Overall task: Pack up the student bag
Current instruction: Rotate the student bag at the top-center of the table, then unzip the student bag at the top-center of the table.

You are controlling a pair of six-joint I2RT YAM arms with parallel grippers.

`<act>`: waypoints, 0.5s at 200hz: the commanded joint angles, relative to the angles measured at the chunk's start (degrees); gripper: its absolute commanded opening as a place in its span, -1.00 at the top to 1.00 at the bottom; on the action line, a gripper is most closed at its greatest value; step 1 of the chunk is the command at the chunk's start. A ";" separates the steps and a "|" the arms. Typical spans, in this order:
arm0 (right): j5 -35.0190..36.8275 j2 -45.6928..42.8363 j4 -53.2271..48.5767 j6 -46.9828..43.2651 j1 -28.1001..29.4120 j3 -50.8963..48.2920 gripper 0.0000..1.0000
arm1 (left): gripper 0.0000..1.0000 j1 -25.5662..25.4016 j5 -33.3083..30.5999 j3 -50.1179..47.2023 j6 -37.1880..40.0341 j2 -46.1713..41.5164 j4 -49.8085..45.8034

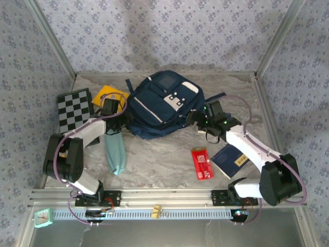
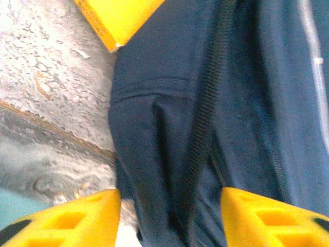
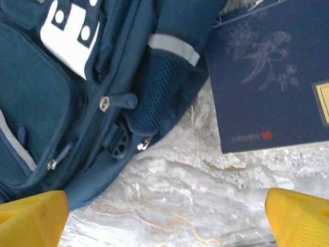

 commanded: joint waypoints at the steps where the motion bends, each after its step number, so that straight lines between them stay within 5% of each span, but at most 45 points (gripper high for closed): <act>1: -3.09 3.78 0.76 1.84 -2.43 3.00 -1.00 | -0.20 -2.79 -1.42 1.52 0.71 -6.54 -4.71; 64: -7.49 18.61 6.40 1.90 -4.54 9.56 -0.68 | -0.37 -19.32 -6.26 -2.60 -8.10 -9.64 3.17; 100: -10.22 25.26 9.61 3.00 -5.33 12.62 -0.40 | -0.41 -23.36 -6.88 -2.40 -9.79 -5.02 6.10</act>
